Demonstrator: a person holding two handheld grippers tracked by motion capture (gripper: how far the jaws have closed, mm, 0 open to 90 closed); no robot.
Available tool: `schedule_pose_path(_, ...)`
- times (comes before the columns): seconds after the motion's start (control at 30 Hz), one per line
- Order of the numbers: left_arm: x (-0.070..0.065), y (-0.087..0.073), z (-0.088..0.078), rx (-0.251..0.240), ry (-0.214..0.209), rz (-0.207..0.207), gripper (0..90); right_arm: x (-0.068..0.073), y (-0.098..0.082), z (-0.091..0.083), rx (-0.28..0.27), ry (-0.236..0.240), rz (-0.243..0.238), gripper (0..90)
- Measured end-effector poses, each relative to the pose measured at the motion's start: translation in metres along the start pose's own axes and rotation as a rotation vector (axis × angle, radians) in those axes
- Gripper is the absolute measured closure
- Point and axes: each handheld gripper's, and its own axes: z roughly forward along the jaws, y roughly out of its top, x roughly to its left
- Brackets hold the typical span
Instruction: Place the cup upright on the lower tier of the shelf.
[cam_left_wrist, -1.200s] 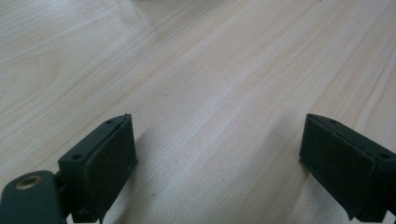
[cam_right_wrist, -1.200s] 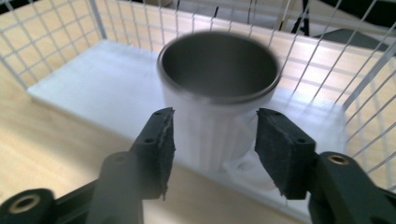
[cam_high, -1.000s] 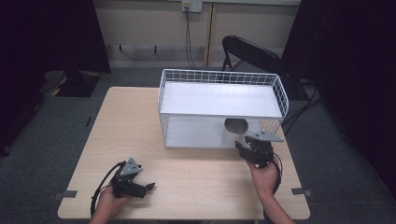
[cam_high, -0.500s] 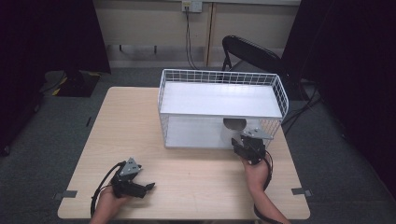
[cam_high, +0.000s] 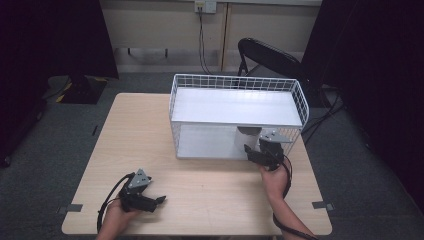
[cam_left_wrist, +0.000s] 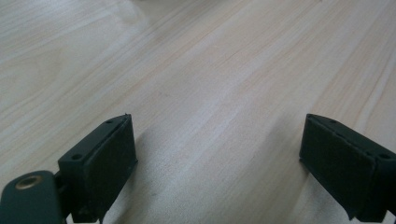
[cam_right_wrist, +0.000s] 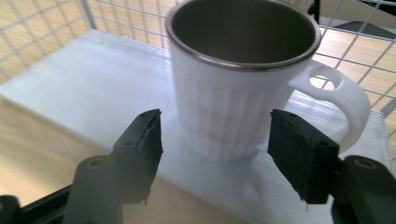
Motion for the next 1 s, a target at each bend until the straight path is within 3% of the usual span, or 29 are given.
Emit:
schedule_pose_path(0.37,0.0,0.0,0.0,0.0,0.0,-0.001,9.9,-0.002,-0.007,-0.019,-0.029,0.073,-0.007,15.2)
schedule_pose_path(0.67,0.0,0.0,0.0,0.001,0.002,0.0,9.8,-0.005,-0.011,-0.03,-0.049,0.097,-0.032,13.9)
schedule_pose_path(1.0,-0.001,0.0,0.0,0.001,0.005,-0.005,9.8,-0.001,-0.016,-0.041,-0.015,0.152,-0.088,14.2)
